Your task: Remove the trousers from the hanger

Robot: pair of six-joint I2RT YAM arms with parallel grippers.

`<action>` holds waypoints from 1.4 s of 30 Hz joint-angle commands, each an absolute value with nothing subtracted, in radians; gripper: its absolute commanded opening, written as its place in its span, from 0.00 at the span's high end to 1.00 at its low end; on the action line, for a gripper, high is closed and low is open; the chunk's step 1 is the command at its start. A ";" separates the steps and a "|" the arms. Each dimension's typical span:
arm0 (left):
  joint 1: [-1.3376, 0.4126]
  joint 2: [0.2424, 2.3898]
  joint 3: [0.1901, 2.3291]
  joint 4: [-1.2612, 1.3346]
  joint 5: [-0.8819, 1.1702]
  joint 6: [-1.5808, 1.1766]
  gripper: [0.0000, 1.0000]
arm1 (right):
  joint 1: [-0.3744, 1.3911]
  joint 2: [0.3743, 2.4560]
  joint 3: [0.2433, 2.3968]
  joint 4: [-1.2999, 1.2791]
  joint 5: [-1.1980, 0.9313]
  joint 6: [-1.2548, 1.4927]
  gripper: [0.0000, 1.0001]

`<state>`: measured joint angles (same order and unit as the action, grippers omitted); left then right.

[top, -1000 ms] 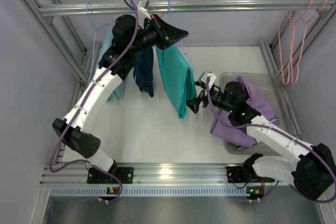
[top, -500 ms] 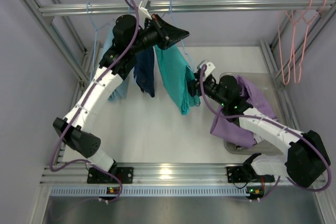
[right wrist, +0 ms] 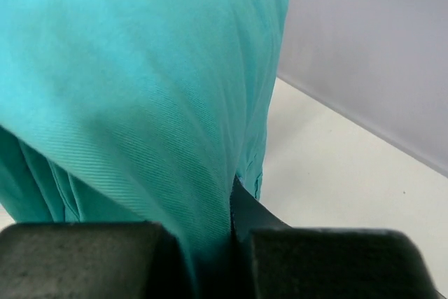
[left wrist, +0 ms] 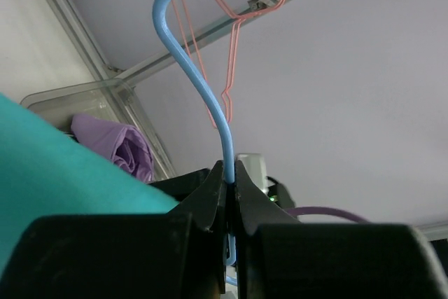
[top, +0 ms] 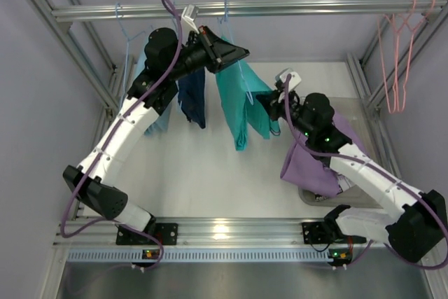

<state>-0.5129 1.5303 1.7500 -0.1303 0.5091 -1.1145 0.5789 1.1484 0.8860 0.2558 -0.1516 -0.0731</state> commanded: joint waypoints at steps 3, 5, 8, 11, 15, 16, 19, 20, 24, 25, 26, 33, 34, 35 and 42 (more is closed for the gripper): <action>-0.506 1.425 1.689 -0.015 0.480 -0.911 1.00 | 0.561 1.003 1.032 0.213 -0.137 -0.014 1.00; -0.506 1.407 1.638 -0.028 0.471 -0.871 1.00 | 0.561 0.968 1.067 0.178 -0.127 -0.008 1.00; -0.506 1.394 1.594 -0.044 0.465 -0.859 1.00 | 0.561 0.930 1.123 0.143 -0.120 0.034 1.00; -0.505 1.387 1.547 -0.074 0.460 -0.853 1.00 | 0.561 0.899 1.188 0.091 -0.104 0.054 1.00; -0.506 1.367 1.455 -0.097 0.459 -0.854 1.00 | 0.561 0.861 1.270 0.013 -0.077 0.071 1.00; -0.506 1.359 1.436 -0.101 0.459 -0.859 1.00 | 0.561 0.847 1.285 0.003 -0.072 0.069 1.00; -0.508 1.344 1.381 -0.098 0.459 -0.864 1.00 | 0.561 0.825 1.345 -0.061 -0.043 0.063 1.00; -0.508 1.342 1.370 -0.095 0.457 -0.865 1.00 | 0.561 0.819 1.376 -0.072 -0.031 0.058 1.00; -0.508 1.336 1.329 -0.097 0.457 -0.862 1.00 | 0.561 0.804 1.443 -0.104 0.015 0.037 1.00; -0.509 1.335 1.319 -0.101 0.456 -0.859 1.00 | 0.561 0.799 1.457 -0.106 0.034 0.023 1.00; -0.509 1.335 1.315 -0.106 0.453 -0.856 1.00 | 0.561 0.796 1.485 -0.107 0.058 0.017 1.00; -0.522 1.328 1.292 -0.123 0.457 -0.830 1.00 | 0.561 0.776 1.615 -0.181 0.172 -0.107 1.00; -0.523 1.324 1.289 -0.121 0.457 -0.827 1.00 | 0.561 0.759 1.626 -0.199 0.213 -0.132 1.00; -0.526 1.324 1.286 -0.123 0.454 -0.821 1.00 | 0.561 0.750 1.629 -0.219 0.239 -0.144 1.00; -0.532 1.313 1.295 -0.124 0.459 -0.775 1.00 | 0.511 0.594 1.569 -0.396 0.374 -0.279 1.00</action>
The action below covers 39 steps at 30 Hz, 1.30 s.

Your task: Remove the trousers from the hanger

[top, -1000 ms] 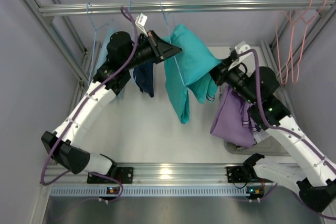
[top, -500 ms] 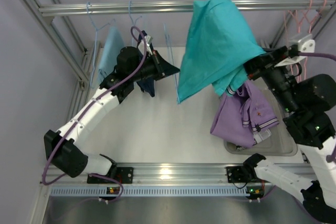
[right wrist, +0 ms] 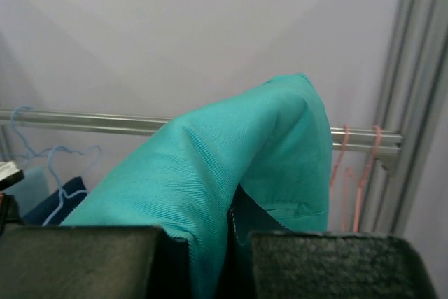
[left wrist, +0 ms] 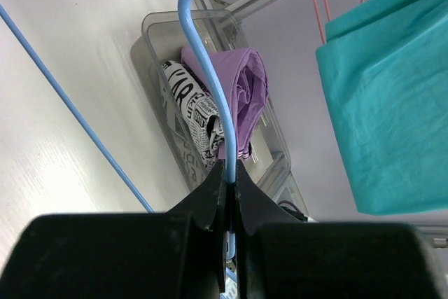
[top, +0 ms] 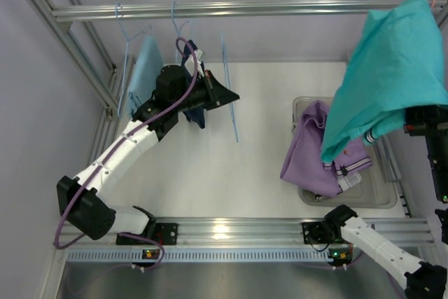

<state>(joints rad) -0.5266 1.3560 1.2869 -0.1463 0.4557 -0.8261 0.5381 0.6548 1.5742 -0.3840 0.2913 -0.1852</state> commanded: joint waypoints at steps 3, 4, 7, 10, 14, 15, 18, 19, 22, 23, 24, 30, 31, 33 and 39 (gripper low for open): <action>-0.531 1.312 1.316 -0.152 0.457 -0.732 1.00 | 0.477 0.506 1.516 -0.452 0.402 -0.305 1.00; -0.531 1.309 1.324 -0.156 0.457 -0.723 1.00 | 0.466 0.474 1.506 -0.490 0.416 -0.308 1.00; -0.532 1.304 1.341 -0.170 0.453 -0.698 1.00 | 0.417 0.427 1.522 -0.552 0.451 -0.310 1.00; -0.532 1.298 1.350 -0.175 0.442 -0.683 1.00 | 0.368 0.388 1.546 -0.661 0.477 -0.310 1.00; -0.532 1.295 1.354 -0.170 0.437 -0.678 1.00 | 0.315 0.356 1.555 -0.846 0.512 -0.295 1.00; -0.531 1.293 1.355 -0.170 0.437 -0.681 1.00 | 0.310 0.347 1.552 -0.880 0.517 -0.279 1.00; -0.532 1.289 1.353 -0.170 0.439 -0.690 1.00 | 0.289 0.327 1.487 -0.937 0.592 -0.273 1.00; -0.532 1.286 1.353 -0.170 0.439 -0.690 1.00 | 0.282 0.325 1.439 -0.942 0.630 -0.272 1.00; -0.531 1.278 1.350 -0.169 0.439 -0.692 1.00 | 0.268 0.321 1.337 -0.956 0.692 -0.250 1.00; -0.532 1.275 1.348 -0.169 0.439 -0.692 1.00 | 0.267 0.327 1.312 -0.962 0.707 -0.233 1.00; -0.532 1.272 1.344 -0.169 0.440 -0.692 1.00 | 0.265 0.339 1.290 -0.965 0.722 -0.189 1.00; -0.531 1.267 1.315 -0.157 0.460 -0.703 1.00 | 0.265 0.429 1.118 -0.859 0.700 -0.072 1.00; -0.532 1.270 1.312 -0.153 0.469 -0.704 1.00 | 0.267 0.440 1.074 -0.821 0.672 -0.071 1.00; -0.532 1.273 1.307 -0.147 0.479 -0.696 1.00 | 0.265 0.481 1.030 -0.695 0.658 -0.069 1.00; -0.548 1.289 1.310 -0.135 0.525 -0.669 1.00 | 0.265 0.632 0.887 -0.419 0.652 -0.081 1.00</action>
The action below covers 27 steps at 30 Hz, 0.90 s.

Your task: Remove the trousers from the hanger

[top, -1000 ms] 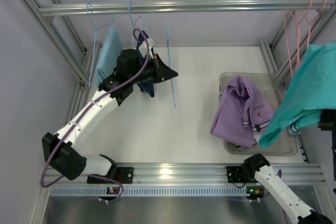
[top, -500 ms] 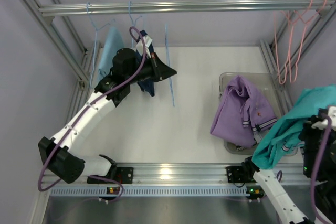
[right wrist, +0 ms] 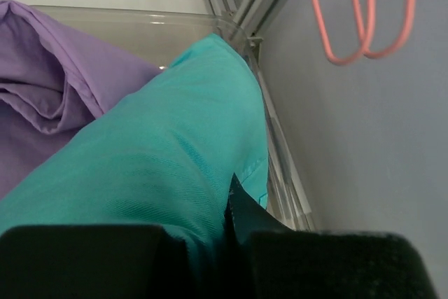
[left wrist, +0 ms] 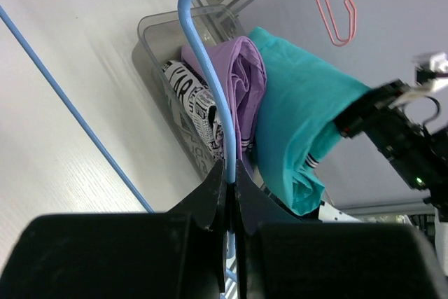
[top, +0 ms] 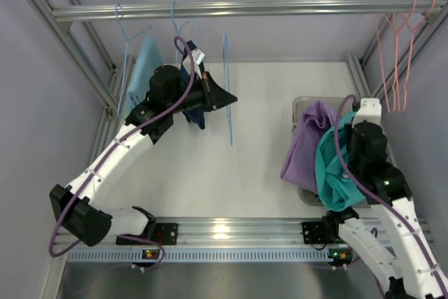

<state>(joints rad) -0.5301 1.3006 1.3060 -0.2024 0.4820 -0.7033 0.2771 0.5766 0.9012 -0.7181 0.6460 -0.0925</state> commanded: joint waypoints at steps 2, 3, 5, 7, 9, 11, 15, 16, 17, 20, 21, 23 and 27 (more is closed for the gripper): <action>-0.564 1.295 1.321 -0.132 0.522 -0.649 1.00 | 0.265 0.673 0.842 -0.329 0.650 -0.081 0.98; -0.584 1.299 1.334 -0.132 0.522 -0.626 1.00 | 0.265 0.716 0.833 -0.312 0.638 -0.083 0.92; -0.607 1.307 1.348 -0.138 0.515 -0.603 1.00 | 0.265 0.755 0.818 -0.291 0.582 -0.080 0.62; -0.640 1.318 1.367 -0.140 0.509 -0.577 1.00 | 0.262 0.775 0.837 -0.330 0.484 -0.060 0.48; -0.666 1.328 1.374 -0.143 0.502 -0.566 1.00 | 0.261 0.741 0.856 -0.360 0.430 -0.052 0.33; -0.695 1.336 1.382 -0.137 0.496 -0.572 1.00 | 0.262 0.701 0.893 -0.428 0.336 -0.066 0.16; -0.771 1.362 1.402 -0.104 0.425 -0.609 1.00 | 0.261 0.574 0.994 -0.586 0.195 -0.129 0.01; -0.803 1.377 1.416 -0.094 0.369 -0.633 1.00 | 0.262 0.525 1.046 -0.641 0.117 -0.146 0.00; -0.817 1.378 1.433 -0.094 0.342 -0.646 1.00 | 0.262 0.525 1.074 -0.641 0.068 -0.146 0.01; -0.862 1.442 1.517 -0.121 0.233 -0.690 1.00 | 0.261 0.466 1.184 -0.722 -0.138 -0.129 0.00; -0.874 1.481 1.544 -0.133 0.209 -0.698 1.00 | 0.261 0.483 1.234 -0.770 -0.191 -0.120 0.01; -0.914 1.520 1.603 -0.181 0.110 -0.718 1.00 | 0.262 0.535 1.285 -0.834 -0.337 -0.094 0.00; -0.988 1.620 1.739 -0.264 -0.087 -0.756 1.00 | 0.261 0.685 1.336 -0.902 -0.486 0.044 0.07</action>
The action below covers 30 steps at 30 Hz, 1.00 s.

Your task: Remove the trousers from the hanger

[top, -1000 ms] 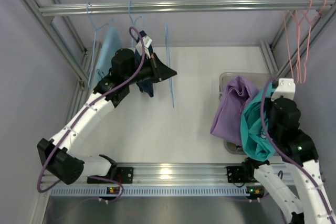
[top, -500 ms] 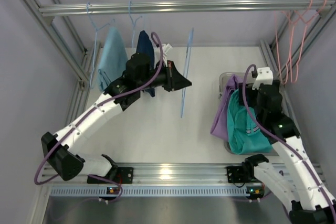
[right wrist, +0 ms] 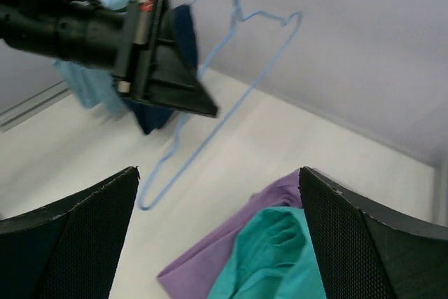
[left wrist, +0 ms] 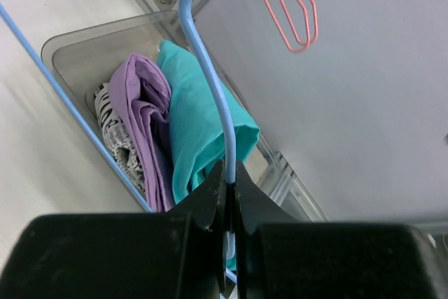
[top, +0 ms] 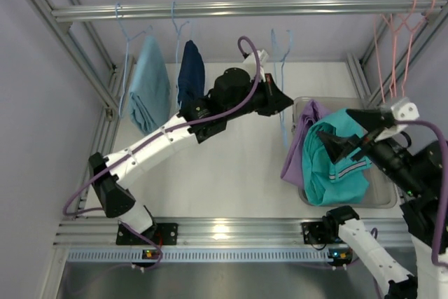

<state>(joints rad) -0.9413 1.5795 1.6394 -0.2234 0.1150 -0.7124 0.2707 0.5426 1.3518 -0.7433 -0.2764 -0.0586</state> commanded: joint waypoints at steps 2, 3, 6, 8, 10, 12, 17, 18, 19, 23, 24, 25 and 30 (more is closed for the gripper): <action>-1.015 1.634 1.759 -0.265 -0.109 -0.744 1.00 | 0.261 0.712 1.333 -0.858 -0.508 0.095 0.09; -1.023 1.644 1.770 -0.264 -0.129 -0.738 1.00 | 0.261 0.741 1.336 -0.845 -0.511 0.100 0.09; -1.032 1.657 1.795 -0.252 -0.130 -0.726 1.00 | 0.262 0.801 1.335 -0.805 -0.515 0.124 0.12; -1.037 1.661 1.805 -0.244 -0.127 -0.723 1.00 | 0.268 0.836 1.327 -0.764 -0.520 0.129 0.14; -1.038 1.663 1.804 -0.242 -0.126 -0.723 1.00 | 0.281 0.859 1.322 -0.746 -0.493 0.120 0.16; -1.045 1.661 1.804 -0.233 -0.118 -0.723 1.00 | 0.305 0.885 1.319 -0.732 -0.468 0.100 0.19; -1.054 1.672 1.818 -0.224 -0.103 -0.724 1.00 | 0.330 0.907 1.304 -0.709 -0.410 0.078 0.31; -1.055 1.675 1.819 -0.222 -0.098 -0.726 1.00 | 0.330 0.907 1.304 -0.698 -0.396 0.077 0.35; -1.060 1.677 1.819 -0.219 -0.095 -0.727 1.00 | 0.330 0.907 1.304 -0.692 -0.388 0.078 0.43; -1.068 1.689 1.821 -0.215 -0.090 -0.727 1.00 | 0.336 0.925 1.310 -0.670 -0.373 0.078 0.52; -1.068 1.692 1.824 -0.213 -0.091 -0.729 1.00 | 0.336 0.930 1.315 -0.667 -0.367 0.077 0.52; -1.068 1.693 1.825 -0.210 -0.091 -0.733 1.00 | 0.337 0.937 1.313 -0.660 -0.367 0.078 0.54; -1.072 1.707 1.836 -0.203 -0.089 -0.735 1.00 | 0.339 0.959 1.319 -0.646 -0.347 0.080 0.69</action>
<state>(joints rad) -1.0542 1.7084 1.7889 -0.2634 -0.1184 -0.7307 0.3283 0.9421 1.3022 -0.7460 -0.3916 0.0826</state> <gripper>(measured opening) 0.042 0.335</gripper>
